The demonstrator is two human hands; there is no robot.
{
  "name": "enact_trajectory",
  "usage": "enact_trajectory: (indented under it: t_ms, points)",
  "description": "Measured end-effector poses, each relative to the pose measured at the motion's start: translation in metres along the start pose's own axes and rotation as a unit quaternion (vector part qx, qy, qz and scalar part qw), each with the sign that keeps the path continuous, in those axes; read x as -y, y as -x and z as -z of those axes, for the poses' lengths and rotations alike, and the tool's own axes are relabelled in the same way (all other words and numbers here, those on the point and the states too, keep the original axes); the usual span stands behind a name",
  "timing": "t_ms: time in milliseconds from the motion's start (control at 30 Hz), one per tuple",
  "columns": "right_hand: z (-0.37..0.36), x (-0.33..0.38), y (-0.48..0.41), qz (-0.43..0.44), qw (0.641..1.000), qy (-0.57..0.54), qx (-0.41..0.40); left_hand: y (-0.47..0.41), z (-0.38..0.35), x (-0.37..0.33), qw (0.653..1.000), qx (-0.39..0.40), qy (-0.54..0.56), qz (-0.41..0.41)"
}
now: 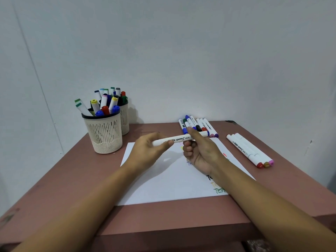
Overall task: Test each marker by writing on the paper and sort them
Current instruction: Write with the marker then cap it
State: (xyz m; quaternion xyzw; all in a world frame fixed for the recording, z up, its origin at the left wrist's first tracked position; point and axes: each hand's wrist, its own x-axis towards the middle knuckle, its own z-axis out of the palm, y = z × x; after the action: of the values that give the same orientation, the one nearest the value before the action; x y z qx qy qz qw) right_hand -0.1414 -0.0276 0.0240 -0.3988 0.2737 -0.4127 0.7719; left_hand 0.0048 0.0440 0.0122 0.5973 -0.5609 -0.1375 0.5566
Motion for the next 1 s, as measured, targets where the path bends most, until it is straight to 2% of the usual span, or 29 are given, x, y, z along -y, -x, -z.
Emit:
enact_trajectory:
  t_ms: [167,267,400,433,467,533,600,633,700,800,900,933,1000]
  points:
    - [0.001,0.003,-0.001,0.001,1.000,0.026,0.004,-0.002,0.001,0.001,1.000,0.001,-0.003,0.003]
    - [0.000,0.003,-0.002,0.005,0.997,0.068,-0.022,-0.002,0.003,-0.001,1.000,0.020,-0.010,0.019]
    - [0.004,0.008,-0.003,0.085,0.985,0.124,-0.081,-0.007,0.011,-0.001,0.998,-0.014,-0.035,0.050]
    - [0.008,0.010,-0.004,0.123,0.970,0.181,-0.106,-0.008,0.015,0.000,0.997,-0.020,-0.052,0.055]
    - [0.013,0.010,-0.005,0.172,0.936,0.275,-0.135,-0.009,0.018,0.001,0.996,-0.018,-0.069,0.058]
    - [0.022,0.007,-0.008,0.311,0.808,0.476,-0.155,-0.010,0.024,0.003,0.994,-0.001,-0.078,0.075]
    - [0.026,-0.002,-0.010,0.420,0.675,0.599,-0.097,-0.010,0.025,0.004,0.993,0.016,-0.070,0.090]
    - [0.026,-0.007,-0.011,0.454,0.623,0.634,-0.061,-0.011,0.025,0.005,0.993,0.023,-0.064,0.095]
    - [0.023,-0.016,-0.012,0.488,0.561,0.669,-0.010,-0.011,0.025,0.005,0.994,0.034,-0.046,0.098]
    - [0.020,-0.018,-0.012,0.495,0.528,0.690,0.019,-0.011,0.024,0.004,0.993,0.045,-0.010,0.109]
    - [0.021,-0.018,-0.013,0.486,0.542,0.685,0.037,-0.010,0.023,0.004,0.992,0.056,-0.010,0.111]
    - [0.020,-0.017,-0.012,0.481,0.549,0.683,0.040,-0.009,0.023,0.003,0.992,0.057,-0.053,0.099]
    - [0.020,-0.016,-0.009,0.479,0.550,0.683,0.042,-0.006,0.024,0.003,0.972,0.038,-0.227,0.054]
